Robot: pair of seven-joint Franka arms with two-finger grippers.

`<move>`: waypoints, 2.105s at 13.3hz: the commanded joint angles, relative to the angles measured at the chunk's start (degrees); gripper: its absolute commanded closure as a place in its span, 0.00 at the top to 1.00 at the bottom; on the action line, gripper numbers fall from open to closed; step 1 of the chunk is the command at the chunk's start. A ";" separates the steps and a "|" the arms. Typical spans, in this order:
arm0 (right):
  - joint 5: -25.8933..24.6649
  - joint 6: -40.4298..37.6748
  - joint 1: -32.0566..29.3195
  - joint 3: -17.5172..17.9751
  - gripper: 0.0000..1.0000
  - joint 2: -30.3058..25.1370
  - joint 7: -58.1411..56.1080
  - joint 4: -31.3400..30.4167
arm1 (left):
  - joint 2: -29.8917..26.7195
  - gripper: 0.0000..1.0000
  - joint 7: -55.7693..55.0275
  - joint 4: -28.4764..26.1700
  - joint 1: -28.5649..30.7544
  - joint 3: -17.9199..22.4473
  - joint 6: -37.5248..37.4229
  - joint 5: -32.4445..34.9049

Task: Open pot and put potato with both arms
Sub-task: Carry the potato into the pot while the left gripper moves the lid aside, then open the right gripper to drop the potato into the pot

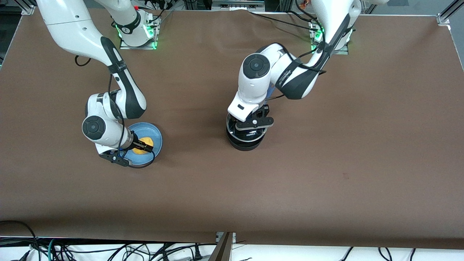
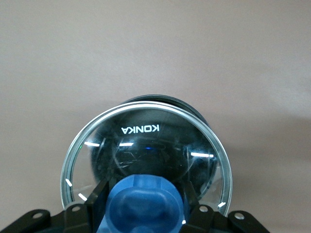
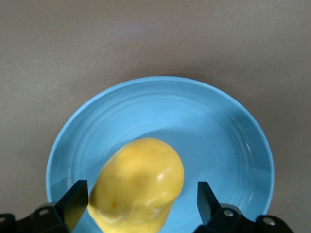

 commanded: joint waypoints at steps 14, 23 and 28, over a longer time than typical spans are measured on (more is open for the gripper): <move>5.02 -8.71 15.64 5.47 0.28 -2.47 10.52 12.42 | -7.99 0.47 67.01 -11.63 43.40 0.90 -2.97 -6.45; 7.68 1.22 29.55 6.44 0.74 11.60 36.33 26.95 | -4.57 0.47 85.33 -24.73 47.82 9.51 17.86 -6.79; 6.45 -5.87 28.67 4.52 1.00 8.37 36.15 27.12 | -1.23 0.51 85.42 -24.82 48.44 9.78 20.94 -7.06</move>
